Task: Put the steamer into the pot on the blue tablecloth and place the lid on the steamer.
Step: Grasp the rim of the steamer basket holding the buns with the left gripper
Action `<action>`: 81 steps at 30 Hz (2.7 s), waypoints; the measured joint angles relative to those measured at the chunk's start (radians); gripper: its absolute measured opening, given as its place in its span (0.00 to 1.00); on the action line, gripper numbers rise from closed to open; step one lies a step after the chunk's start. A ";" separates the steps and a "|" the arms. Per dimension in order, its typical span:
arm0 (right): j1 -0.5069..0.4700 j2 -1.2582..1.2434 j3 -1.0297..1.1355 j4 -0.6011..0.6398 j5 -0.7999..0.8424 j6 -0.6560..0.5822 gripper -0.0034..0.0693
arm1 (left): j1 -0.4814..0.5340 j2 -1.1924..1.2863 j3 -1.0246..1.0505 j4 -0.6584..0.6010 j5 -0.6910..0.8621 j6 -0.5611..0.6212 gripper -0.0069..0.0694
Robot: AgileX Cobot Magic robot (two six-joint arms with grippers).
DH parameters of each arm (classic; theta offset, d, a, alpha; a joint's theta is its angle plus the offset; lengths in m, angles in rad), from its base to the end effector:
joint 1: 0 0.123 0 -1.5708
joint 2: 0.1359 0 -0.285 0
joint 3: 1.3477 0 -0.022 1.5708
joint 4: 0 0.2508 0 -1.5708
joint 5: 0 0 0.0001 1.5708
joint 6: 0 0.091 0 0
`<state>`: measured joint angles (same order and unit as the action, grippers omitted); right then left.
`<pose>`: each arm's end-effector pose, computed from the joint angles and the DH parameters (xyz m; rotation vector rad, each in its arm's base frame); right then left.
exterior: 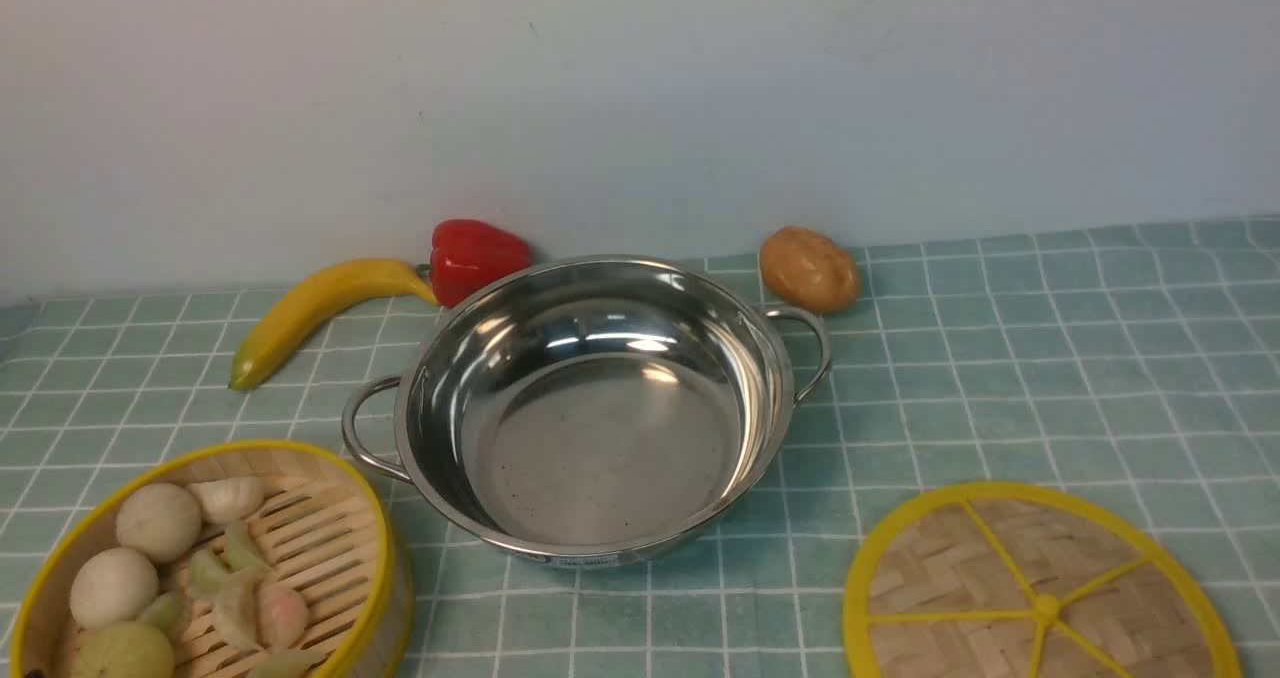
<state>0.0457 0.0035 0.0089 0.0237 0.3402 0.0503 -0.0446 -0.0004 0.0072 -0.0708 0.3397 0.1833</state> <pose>0.0539 0.0032 0.1793 0.0192 1.8369 0.0903 0.0536 -0.0045 0.1802 0.1638 1.8220 0.0291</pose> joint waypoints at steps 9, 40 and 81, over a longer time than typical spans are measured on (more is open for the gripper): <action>0.000 0.000 0.000 0.001 0.000 0.000 0.38 | 0.000 0.000 0.000 0.000 0.000 0.000 0.82; 0.000 0.000 0.000 0.001 0.000 0.000 0.38 | 0.000 0.000 0.000 0.000 0.000 0.000 0.82; 0.000 0.000 0.000 0.001 0.000 0.000 0.38 | 0.000 0.000 -0.050 -0.626 -0.259 -0.070 0.82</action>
<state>0.0457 0.0035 0.0089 0.0248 0.3402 0.0503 -0.0446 -0.0004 -0.0425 -0.6966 0.0805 0.1138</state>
